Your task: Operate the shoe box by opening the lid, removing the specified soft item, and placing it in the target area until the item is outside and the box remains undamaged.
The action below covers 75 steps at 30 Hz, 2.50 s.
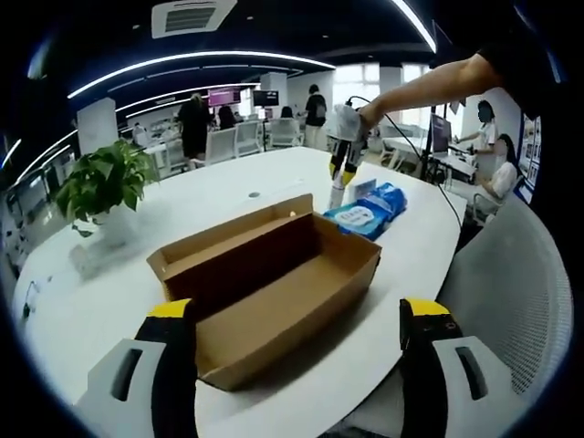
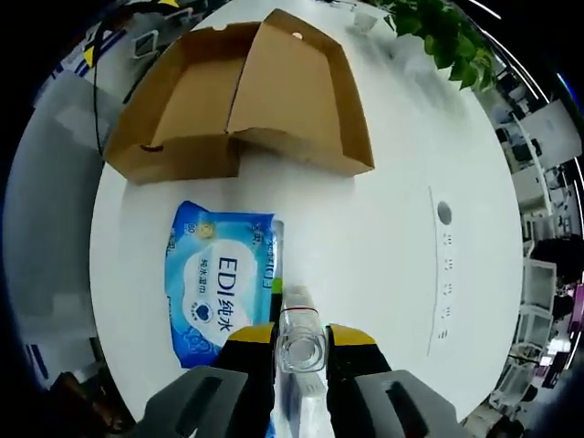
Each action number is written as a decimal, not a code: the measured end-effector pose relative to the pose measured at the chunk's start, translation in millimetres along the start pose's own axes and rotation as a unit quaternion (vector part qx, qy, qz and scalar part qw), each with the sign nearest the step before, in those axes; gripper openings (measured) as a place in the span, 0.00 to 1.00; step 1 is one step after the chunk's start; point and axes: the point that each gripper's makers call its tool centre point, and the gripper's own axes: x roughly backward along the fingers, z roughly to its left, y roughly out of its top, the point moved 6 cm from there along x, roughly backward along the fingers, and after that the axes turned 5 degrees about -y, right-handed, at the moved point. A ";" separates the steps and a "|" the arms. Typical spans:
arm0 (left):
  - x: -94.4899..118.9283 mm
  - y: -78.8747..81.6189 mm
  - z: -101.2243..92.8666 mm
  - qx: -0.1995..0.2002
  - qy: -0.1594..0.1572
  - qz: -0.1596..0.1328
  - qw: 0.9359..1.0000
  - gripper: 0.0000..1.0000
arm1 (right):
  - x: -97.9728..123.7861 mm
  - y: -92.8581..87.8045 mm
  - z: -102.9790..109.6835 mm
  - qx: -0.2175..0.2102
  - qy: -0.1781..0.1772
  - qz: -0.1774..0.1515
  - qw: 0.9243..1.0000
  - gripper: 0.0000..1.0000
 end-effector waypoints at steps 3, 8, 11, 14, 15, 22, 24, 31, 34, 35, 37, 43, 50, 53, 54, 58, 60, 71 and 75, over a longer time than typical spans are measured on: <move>0.9 -2.3 -0.3 0.003 0.000 0.001 1.000 0.96 | 0.2 0.8 -1.7 -0.003 -0.001 0.002 1.000 0.17; 0.9 -3.7 1.6 0.007 0.004 0.001 1.000 0.95 | -0.3 1.3 -4.8 0.001 -0.001 0.004 1.000 0.17; 1.4 -4.2 2.9 0.009 0.006 0.001 1.000 0.95 | 0.3 1.7 -6.6 0.005 -0.002 0.004 1.000 0.17; 1.3 -4.8 3.6 0.010 0.006 0.002 1.000 0.94 | 0.4 2.1 -9.6 0.007 -0.005 0.004 1.000 0.18; 1.3 -4.9 3.5 0.010 0.006 0.002 1.000 0.94 | 0.9 2.3 -10.5 0.010 -0.007 0.004 1.000 0.19; 0.3 -6.2 5.4 0.013 0.009 0.002 1.000 0.93 | 2.5 0.4 -12.3 0.009 -0.013 0.006 1.000 0.23; 0.3 -6.5 6.8 0.014 0.012 0.002 1.000 0.93 | 3.0 0.0 -12.8 0.007 -0.014 0.005 1.000 0.24; 2.3 -5.4 13.1 0.022 0.025 0.000 0.999 0.90 | 5.0 0.2 -15.4 -0.002 -0.026 0.002 1.000 0.31; 3.2 -6.3 15.1 0.025 0.028 0.002 0.999 0.90 | 7.3 1.2 -16.7 -0.008 -0.031 0.000 0.999 0.31; 3.8 -6.7 16.3 0.025 0.031 0.002 0.999 0.90 | 8.4 2.3 -17.1 -0.013 -0.032 -0.003 0.999 0.31; 4.7 -7.9 18.4 0.028 0.037 0.003 0.999 0.88 | 11.1 6.0 -18.6 -0.018 -0.038 -0.012 0.999 0.32; 5.2 -11.7 23.1 0.029 0.045 0.009 0.999 0.81 | 16.0 19.0 -24.8 -0.070 -0.049 -0.046 0.995 0.31; 5.1 -17.9 31.8 0.049 0.064 0.012 0.997 0.73 | 18.2 38.1 -30.9 -0.163 -0.049 -0.090 0.981 0.31; 5.8 -19.1 36.3 0.070 0.076 0.004 0.995 0.74 | 16.5 44.5 -33.1 -0.201 -0.047 -0.101 0.973 0.32; 6.6 -19.8 38.5 0.073 0.081 0.002 0.994 0.74 | 15.4 46.7 -34.5 -0.206 -0.047 -0.105 0.972 0.33; 8.8 -22.9 45.8 0.101 0.097 -0.009 0.990 0.74 | 10.6 55.7 -35.7 -0.231 -0.051 -0.114 0.965 0.33; 9.5 -25.5 49.0 0.102 0.106 -0.005 0.989 0.73 | 8.4 58.0 -37.8 -0.245 -0.063 -0.113 0.961 0.33; 14.0 -42.8 70.0 0.133 0.165 0.010 0.977 0.51 | -3.6 77.7 -39.9 -0.366 -0.063 -0.148 0.917 0.32; 15.4 -48.7 78.4 0.156 0.187 0.011 0.970 0.43 | -9.7 84.1 -38.1 -0.401 -0.051 -0.159 0.901 0.32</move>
